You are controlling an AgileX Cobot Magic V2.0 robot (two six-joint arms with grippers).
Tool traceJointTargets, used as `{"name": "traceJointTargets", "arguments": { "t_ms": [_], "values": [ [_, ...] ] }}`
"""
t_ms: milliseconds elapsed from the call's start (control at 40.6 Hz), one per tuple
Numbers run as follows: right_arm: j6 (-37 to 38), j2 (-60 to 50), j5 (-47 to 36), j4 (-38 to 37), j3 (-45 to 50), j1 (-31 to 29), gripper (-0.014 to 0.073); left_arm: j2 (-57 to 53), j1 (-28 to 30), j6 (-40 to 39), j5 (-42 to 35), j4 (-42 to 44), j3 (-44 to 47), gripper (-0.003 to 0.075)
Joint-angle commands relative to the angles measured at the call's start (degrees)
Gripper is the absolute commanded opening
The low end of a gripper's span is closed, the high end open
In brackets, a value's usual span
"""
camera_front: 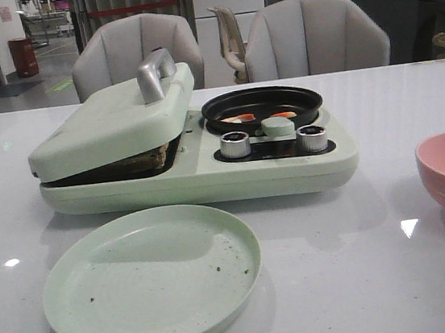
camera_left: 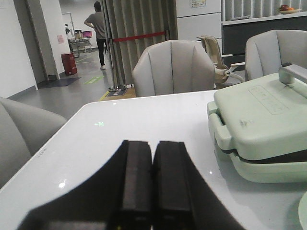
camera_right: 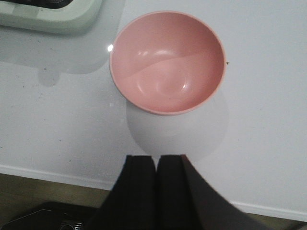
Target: Make breakfast with bread and shrimp
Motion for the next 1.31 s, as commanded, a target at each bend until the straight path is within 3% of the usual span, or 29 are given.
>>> {"name": "traceJointTargets", "arguments": {
  "t_ms": [0,518,690,887,1183,1282],
  "values": [
    [0.0,0.0,-3.4,-0.2,-1.7,-0.2,0.0036,-1.2,0.0,-0.2,-5.6,-0.5,0.4,0.0101],
    [-0.8,-1.7,-4.5,-1.1,-1.4,0.6,0.0036,-1.2,0.0,-0.2,-5.6,-0.5,0.4,0.0101],
    [-0.8,-8.6,-20.5,-1.1,5.5,0.6,0.0036,-1.2,0.0,-0.2,-5.6,-0.5,0.4,0.0101],
    [-0.8,-19.6,-41.5,-1.1,20.0,0.6,0.0036,-1.2,0.0,-0.2,-5.6,-0.5,0.4,0.0101],
    [-0.8,-35.3,-52.7,0.0,34.7,0.2,0.0036,-1.2,0.0,-0.2,-5.6,-0.5,0.4,0.0101],
    [-0.8,-39.0,-51.7,0.6,35.7,-0.9,0.0036,-1.2,0.0,-0.2,-5.6,-0.5,0.4,0.0101]
  ]
}}
